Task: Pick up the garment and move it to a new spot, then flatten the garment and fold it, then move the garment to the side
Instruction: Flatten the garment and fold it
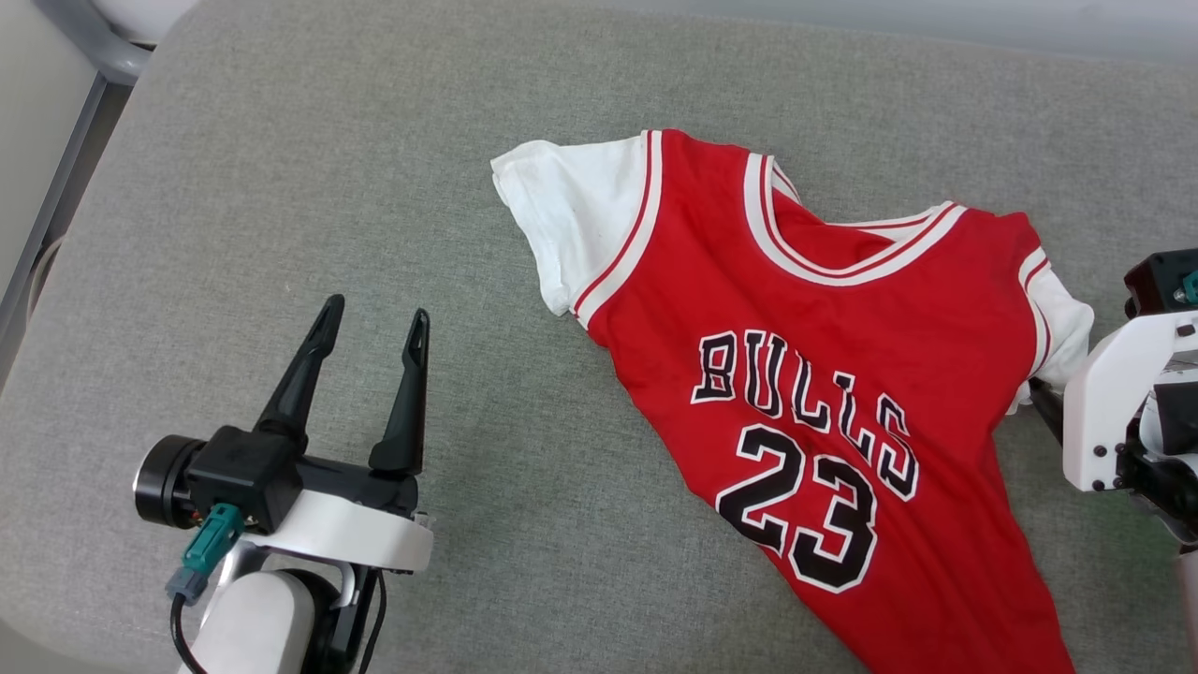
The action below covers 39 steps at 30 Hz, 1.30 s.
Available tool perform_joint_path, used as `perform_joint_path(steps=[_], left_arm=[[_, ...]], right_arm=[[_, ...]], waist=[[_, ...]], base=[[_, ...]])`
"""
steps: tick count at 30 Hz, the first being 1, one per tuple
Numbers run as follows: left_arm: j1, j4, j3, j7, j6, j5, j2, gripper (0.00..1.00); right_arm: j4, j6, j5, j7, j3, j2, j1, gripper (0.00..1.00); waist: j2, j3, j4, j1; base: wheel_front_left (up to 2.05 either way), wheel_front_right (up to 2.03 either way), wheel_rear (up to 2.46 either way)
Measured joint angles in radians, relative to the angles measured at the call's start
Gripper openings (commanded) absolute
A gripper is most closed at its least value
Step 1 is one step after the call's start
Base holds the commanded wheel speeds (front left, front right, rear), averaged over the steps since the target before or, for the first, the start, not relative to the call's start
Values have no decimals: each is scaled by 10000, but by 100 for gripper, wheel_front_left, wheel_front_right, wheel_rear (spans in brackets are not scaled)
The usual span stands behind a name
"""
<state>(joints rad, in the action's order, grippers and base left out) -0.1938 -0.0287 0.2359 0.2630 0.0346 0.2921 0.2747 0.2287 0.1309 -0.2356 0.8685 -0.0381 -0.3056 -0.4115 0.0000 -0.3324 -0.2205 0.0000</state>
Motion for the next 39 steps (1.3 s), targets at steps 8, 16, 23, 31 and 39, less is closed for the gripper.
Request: perform_joint_path(steps=[8,16,23,31,39], left_arm=[[-12,203,-284,0,-171,-251,-142,100],[47,284,-477,0,-353,-362,-347,100],[49,232,-575,0,-541,-497,-493,100],[-44,341,-658,0,-759,-610,-635,100],[-56,552,-865,0,-842,-688,-669,100]], right_arm=[[385,8,-12,-731,472,-311,-36,0],[169,6,-121,-926,316,-1467,-9,0],[96,6,-221,-669,401,-3162,-207,0],[1664,6,658,-1586,890,-3921,-1203,100],[2685,6,1574,-3244,675,-3189,-1831,100]], waist=[[0,148,160,0],[0,582,564,0],[0,402,597,0],[0,121,386,0],[0,475,542,1]], base=[[0,0,0],[0,0,0],[0,0,0],[0,0,0],[0,0,0]])
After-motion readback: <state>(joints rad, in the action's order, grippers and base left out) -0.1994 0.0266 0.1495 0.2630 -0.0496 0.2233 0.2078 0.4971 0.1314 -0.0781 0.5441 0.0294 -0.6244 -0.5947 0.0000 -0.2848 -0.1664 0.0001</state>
